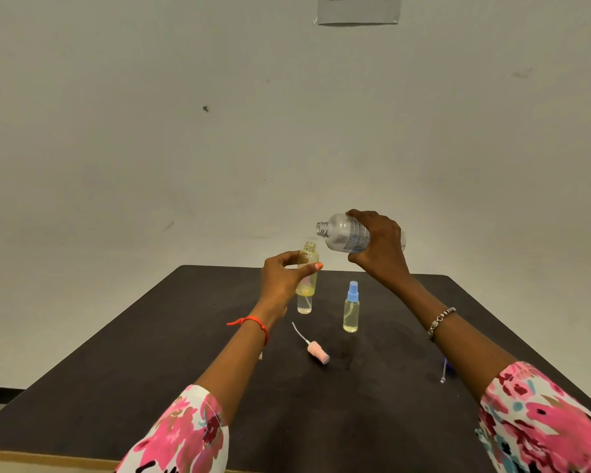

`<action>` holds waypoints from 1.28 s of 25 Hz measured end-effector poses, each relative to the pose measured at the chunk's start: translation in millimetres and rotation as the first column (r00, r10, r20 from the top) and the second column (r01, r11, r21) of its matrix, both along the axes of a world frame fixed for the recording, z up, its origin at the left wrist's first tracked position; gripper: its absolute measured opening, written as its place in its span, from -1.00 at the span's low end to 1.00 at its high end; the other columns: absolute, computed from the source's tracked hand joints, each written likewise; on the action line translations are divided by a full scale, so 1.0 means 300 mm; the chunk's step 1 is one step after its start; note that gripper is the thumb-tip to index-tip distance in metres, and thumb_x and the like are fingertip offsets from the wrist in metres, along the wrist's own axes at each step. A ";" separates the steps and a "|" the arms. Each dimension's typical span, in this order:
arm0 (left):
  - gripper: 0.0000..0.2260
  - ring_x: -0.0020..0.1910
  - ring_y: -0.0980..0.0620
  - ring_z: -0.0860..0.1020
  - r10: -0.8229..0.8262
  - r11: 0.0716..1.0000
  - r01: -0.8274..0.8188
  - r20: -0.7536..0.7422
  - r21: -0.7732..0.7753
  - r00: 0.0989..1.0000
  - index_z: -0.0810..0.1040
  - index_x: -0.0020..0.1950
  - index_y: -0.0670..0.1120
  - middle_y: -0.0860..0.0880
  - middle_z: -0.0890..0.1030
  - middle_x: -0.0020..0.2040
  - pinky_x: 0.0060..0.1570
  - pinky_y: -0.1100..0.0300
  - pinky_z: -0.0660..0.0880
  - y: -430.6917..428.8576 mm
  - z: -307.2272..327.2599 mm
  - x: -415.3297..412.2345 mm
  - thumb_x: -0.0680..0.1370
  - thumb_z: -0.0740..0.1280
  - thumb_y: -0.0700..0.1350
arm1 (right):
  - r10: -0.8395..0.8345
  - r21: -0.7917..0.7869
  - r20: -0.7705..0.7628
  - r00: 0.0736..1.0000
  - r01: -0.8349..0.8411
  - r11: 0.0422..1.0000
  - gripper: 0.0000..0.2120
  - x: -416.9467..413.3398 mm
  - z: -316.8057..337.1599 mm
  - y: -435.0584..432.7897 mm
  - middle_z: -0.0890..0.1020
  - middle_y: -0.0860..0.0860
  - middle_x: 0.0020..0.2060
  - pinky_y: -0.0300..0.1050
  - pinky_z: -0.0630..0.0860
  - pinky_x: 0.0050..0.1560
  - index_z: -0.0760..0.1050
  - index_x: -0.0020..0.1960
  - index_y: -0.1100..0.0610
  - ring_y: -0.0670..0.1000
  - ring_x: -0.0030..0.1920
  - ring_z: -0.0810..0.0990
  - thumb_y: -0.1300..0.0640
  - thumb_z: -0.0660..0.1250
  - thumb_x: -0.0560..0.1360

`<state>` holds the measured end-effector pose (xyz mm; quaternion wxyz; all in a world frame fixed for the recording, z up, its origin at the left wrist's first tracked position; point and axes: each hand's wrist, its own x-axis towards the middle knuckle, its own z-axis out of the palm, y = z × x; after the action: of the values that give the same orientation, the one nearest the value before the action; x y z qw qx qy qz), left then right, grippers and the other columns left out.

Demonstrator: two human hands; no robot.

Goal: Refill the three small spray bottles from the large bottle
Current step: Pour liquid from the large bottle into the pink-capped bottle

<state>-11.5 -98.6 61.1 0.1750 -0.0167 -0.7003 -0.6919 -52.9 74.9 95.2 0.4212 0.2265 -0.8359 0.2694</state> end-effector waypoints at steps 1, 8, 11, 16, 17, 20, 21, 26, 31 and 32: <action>-0.61 0.11 -0.09 0.56 0.004 1.000 -0.004 0.001 -0.002 1.000 0.58 0.12 -0.15 -0.05 0.59 0.07 0.15 -0.12 0.52 0.000 0.000 -0.001 0.32 0.53 -0.14 | -0.003 0.012 -0.002 1.000 0.003 1.000 -0.39 -0.001 0.002 0.001 0.62 0.11 0.02 0.22 0.44 0.12 0.48 0.19 0.13 0.17 0.03 0.57 0.15 0.43 0.13; -0.55 0.16 -0.11 0.53 0.024 1.000 -0.024 -0.004 -0.010 1.000 0.56 0.18 -0.15 -0.11 0.57 0.19 0.16 -0.13 0.51 0.011 -0.002 0.001 0.33 0.52 -0.12 | 0.002 0.080 -0.041 0.999 0.002 0.997 -0.41 0.007 0.014 0.006 0.61 0.13 0.04 0.19 0.35 0.20 0.48 0.19 0.15 0.17 0.07 0.55 0.13 0.36 0.14; -0.54 0.15 -0.11 0.54 0.018 1.000 -0.018 -0.005 -0.007 1.000 0.55 0.19 -0.15 -0.11 0.58 0.18 0.16 -0.14 0.51 0.011 -0.004 0.000 0.33 0.52 -0.12 | 0.013 0.086 -0.038 0.999 -0.009 0.996 -0.41 0.008 0.016 0.009 0.60 0.13 0.05 0.19 0.30 0.22 0.47 0.19 0.16 0.18 0.09 0.53 0.17 0.37 0.14; -0.53 0.16 -0.11 0.53 0.017 1.000 -0.017 -0.004 -0.002 1.000 0.54 0.21 -0.16 -0.11 0.57 0.19 0.17 -0.13 0.51 0.013 -0.002 0.001 0.33 0.52 -0.13 | 0.025 0.107 -0.047 0.999 -0.020 0.994 -0.41 0.004 0.012 0.008 0.60 0.13 0.05 0.21 0.30 0.24 0.47 0.19 0.15 0.17 0.10 0.53 0.14 0.36 0.15; -0.53 0.16 -0.11 0.53 0.016 1.000 -0.016 -0.003 0.001 1.000 0.54 0.21 -0.17 -0.11 0.57 0.19 0.17 -0.13 0.51 0.013 -0.002 0.001 0.33 0.51 -0.13 | 0.030 0.110 -0.046 0.999 -0.025 0.994 -0.41 0.002 0.010 0.009 0.60 0.13 0.06 0.20 0.30 0.25 0.47 0.19 0.15 0.17 0.11 0.52 0.14 0.35 0.15; -0.52 0.17 -0.12 0.53 0.011 1.000 -0.011 0.003 0.010 1.000 0.54 0.21 -0.17 -0.12 0.57 0.19 0.17 -0.14 0.51 0.012 -0.003 0.000 0.33 0.52 -0.13 | 0.041 0.115 -0.056 0.998 -0.034 0.993 -0.42 0.002 0.009 0.012 0.60 0.14 0.06 0.21 0.29 0.24 0.47 0.19 0.16 0.17 0.11 0.53 0.13 0.35 0.16; -0.52 0.16 -0.12 0.53 0.010 1.000 -0.010 0.004 0.010 1.000 0.54 0.21 -0.17 -0.11 0.57 0.19 0.17 -0.14 0.51 0.011 -0.005 -0.001 0.33 0.52 -0.13 | 0.041 0.120 -0.058 0.997 -0.034 0.992 -0.42 0.001 0.009 0.012 0.60 0.13 0.06 0.21 0.29 0.24 0.48 0.19 0.16 0.17 0.11 0.53 0.13 0.35 0.16; -0.51 0.14 -0.12 0.55 0.008 1.000 -0.008 0.007 0.006 1.000 0.55 0.20 -0.16 -0.10 0.59 0.16 0.14 -0.15 0.52 0.007 -0.008 -0.003 0.30 0.54 -0.11 | 0.043 0.137 -0.057 0.997 -0.035 0.990 -0.42 -0.003 0.006 0.009 0.60 0.12 0.06 0.25 0.28 0.26 0.47 0.19 0.15 0.17 0.12 0.52 0.13 0.35 0.16; -0.53 0.13 -0.13 0.56 0.003 1.000 -0.003 -0.002 -0.002 1.000 0.56 0.18 -0.18 -0.11 0.60 0.13 0.13 -0.15 0.52 0.006 -0.012 -0.002 0.31 0.53 -0.12 | 0.044 0.144 -0.061 0.997 -0.034 0.989 -0.42 -0.006 0.004 0.008 0.60 0.12 0.06 0.27 0.26 0.28 0.47 0.19 0.15 0.17 0.13 0.51 0.15 0.35 0.16; -0.55 0.11 -0.12 0.57 0.002 1.000 -0.002 -0.004 0.002 1.000 0.57 0.16 -0.18 -0.10 0.60 0.11 0.13 -0.15 0.53 0.005 -0.013 -0.001 0.31 0.53 -0.13 | 0.041 0.149 -0.061 0.997 -0.032 0.988 -0.42 -0.007 0.004 0.008 0.60 0.12 0.06 0.27 0.26 0.28 0.47 0.19 0.14 0.16 0.13 0.52 0.14 0.35 0.16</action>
<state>-11.9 -97.2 57.1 0.1773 -0.0174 -0.6994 -0.6922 -55.1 77.3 96.5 0.4248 0.2806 -0.8354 0.2071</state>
